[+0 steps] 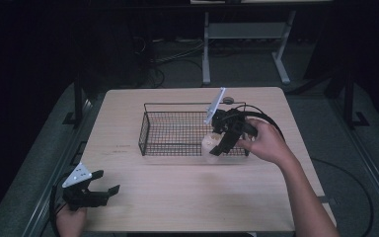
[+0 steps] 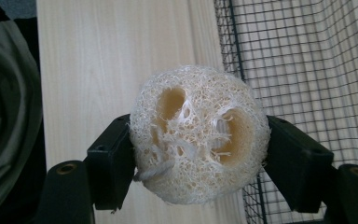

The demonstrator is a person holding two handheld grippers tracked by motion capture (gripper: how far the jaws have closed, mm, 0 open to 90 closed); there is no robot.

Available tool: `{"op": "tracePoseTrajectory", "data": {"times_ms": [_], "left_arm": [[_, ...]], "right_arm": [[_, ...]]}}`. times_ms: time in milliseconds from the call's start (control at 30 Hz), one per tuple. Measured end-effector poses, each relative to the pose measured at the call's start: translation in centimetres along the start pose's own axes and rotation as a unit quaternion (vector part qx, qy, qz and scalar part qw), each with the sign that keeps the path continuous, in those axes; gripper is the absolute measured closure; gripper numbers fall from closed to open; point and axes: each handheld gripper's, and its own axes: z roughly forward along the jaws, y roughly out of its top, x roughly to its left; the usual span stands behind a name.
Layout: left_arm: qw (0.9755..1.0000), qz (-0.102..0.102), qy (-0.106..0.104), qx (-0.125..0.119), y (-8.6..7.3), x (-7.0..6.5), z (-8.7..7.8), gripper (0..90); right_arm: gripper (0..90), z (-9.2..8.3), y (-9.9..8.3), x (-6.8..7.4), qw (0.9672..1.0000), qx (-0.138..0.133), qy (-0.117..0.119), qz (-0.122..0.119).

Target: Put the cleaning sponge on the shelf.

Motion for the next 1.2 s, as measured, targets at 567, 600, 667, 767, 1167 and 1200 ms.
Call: {"op": "tracePoseTrajectory", "data": {"times_ms": [567,600,667,767,1167,1200], "left_arm": [[1.0,-0.001,-0.001,-0.001,0.0,0.0,0.0,13.7],[1.0,-0.002,-0.001,-0.001,0.0,0.0,0.0,13.7],[1.0,-0.002,0.0,-0.001,-0.1,0.0,0.0,13.7],[1.0,-0.002,-0.001,-0.002,-0.1,0.0,0.0,13.7],[1.0,0.0,-0.002,0.0,0.0,0.0,0.0,13.7],[1.0,0.0,-0.002,0.0,0.0,0.0,0.0,13.7]], "right_arm": [[29.6,-0.7,1.3,-3.2,0.9995,0.008,-0.021,0.021],[29.7,-0.7,1.3,-3.4,0.9995,0.004,-0.021,0.021],[29.7,-0.6,1.3,-3.7,0.9995,0.002,-0.02,0.024],[29.7,-0.2,1.2,-4.1,0.9993,0.005,-0.021,0.031],[29.6,0.2,0.4,-5.9,0.9975,0.0,-0.031,0.063],[29.6,0.3,0.3,-6.1,0.9974,0.0,-0.033,0.064]]}}
